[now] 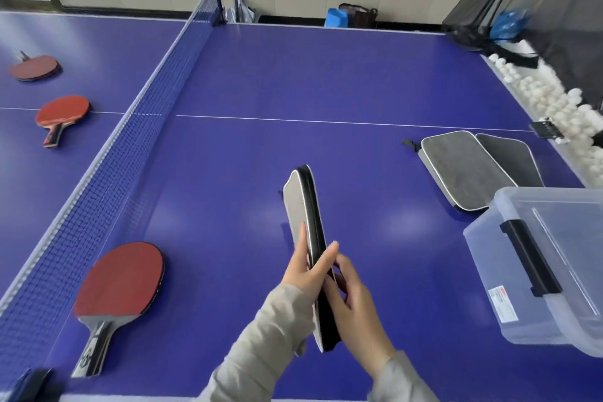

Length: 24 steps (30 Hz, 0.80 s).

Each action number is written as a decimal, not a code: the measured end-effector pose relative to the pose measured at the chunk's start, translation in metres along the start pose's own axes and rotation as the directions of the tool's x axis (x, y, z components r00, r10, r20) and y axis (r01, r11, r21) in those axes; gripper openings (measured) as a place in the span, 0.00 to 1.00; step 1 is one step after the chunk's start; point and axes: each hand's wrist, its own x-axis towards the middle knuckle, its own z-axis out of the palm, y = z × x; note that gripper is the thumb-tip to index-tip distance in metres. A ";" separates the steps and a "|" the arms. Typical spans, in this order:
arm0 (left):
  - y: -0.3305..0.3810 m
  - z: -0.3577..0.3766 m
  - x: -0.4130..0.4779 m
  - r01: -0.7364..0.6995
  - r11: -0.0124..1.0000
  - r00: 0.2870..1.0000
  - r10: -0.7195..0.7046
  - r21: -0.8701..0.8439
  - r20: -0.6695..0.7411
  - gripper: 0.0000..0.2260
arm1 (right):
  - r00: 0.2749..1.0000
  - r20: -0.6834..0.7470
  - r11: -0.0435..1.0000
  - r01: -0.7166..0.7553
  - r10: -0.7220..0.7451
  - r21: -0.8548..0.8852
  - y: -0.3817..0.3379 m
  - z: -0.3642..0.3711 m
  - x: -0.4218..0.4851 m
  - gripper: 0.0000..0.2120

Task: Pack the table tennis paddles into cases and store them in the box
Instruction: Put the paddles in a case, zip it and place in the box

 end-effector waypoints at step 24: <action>-0.107 -0.189 0.043 0.270 0.862 0.846 -0.001 0.428 -0.533 0.20 | 0.859 -0.348 0.880 -0.448 0.375 -0.157 0.136 -0.103 0.045 0.15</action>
